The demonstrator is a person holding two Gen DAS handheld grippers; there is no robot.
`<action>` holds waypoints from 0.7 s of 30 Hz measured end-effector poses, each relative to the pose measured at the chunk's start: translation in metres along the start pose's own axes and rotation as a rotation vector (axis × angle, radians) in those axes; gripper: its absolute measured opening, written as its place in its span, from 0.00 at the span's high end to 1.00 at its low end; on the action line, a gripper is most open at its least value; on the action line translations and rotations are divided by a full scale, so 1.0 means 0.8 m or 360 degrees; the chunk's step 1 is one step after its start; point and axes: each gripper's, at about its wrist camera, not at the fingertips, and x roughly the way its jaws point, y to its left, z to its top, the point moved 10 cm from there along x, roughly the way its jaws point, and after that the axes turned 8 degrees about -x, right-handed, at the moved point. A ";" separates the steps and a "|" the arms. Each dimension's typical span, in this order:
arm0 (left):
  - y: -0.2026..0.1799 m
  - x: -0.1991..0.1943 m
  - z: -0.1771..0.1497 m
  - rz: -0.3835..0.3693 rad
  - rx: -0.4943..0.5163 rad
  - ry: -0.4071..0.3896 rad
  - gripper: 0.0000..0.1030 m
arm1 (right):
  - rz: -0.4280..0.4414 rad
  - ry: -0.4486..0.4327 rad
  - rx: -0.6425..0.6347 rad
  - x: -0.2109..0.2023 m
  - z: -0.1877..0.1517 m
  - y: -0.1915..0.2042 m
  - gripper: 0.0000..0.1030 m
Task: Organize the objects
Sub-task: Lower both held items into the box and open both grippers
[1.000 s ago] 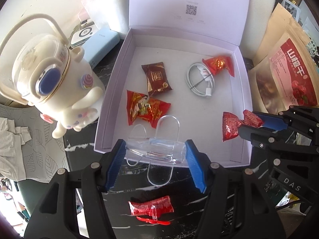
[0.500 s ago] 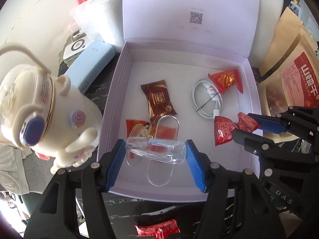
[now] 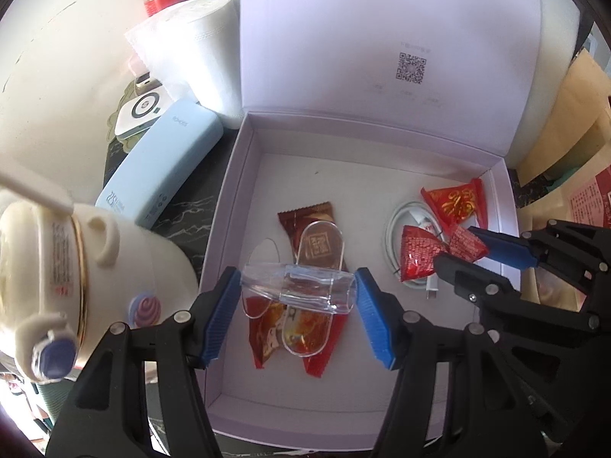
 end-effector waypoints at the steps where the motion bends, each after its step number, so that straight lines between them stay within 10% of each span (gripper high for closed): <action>1: -0.001 0.002 0.002 0.0008 0.0011 0.0001 0.42 | -0.0008 0.0001 0.0002 0.002 0.001 -0.002 0.74; 21: -0.004 0.038 0.025 0.0025 -0.0080 0.0037 0.42 | -0.0104 0.0000 0.0005 0.025 0.012 -0.020 0.73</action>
